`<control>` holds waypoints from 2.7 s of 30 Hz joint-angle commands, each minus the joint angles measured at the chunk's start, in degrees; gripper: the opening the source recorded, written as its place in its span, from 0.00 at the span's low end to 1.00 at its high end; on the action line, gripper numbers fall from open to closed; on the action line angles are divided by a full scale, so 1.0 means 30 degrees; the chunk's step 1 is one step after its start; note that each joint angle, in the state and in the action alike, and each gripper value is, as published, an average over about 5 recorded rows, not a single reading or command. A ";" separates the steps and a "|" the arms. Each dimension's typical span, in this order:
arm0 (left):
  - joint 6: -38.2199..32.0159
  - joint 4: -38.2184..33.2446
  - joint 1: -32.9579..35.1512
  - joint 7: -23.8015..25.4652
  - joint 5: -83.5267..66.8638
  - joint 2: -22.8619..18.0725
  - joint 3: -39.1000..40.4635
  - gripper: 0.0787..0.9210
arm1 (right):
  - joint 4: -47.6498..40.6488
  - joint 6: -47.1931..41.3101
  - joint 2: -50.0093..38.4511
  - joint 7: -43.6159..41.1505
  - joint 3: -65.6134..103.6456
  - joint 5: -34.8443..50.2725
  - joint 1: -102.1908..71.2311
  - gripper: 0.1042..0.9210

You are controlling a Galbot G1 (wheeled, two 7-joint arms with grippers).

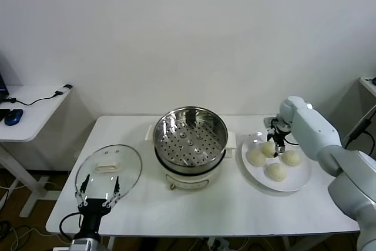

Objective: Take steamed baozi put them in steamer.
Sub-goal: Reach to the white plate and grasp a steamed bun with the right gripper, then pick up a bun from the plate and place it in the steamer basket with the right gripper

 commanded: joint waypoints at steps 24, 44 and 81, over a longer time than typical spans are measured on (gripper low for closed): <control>0.0000 -0.0016 0.0173 -0.0024 -0.0156 0.0064 -0.0028 0.88 | 0.4074 0.1488 -0.2066 -0.1562 -0.4812 0.4548 0.2955 0.57; 0.0307 -0.0531 0.0629 -0.0045 -0.0054 0.0068 0.0065 0.88 | 1.4170 0.9101 0.2880 -0.0945 -1.0739 0.2321 1.0802 0.57; 0.0864 -0.0612 0.0447 -0.0274 0.0425 0.0407 0.0587 0.88 | 0.8382 1.0099 0.6141 0.0627 -0.8195 -0.4237 0.3744 0.62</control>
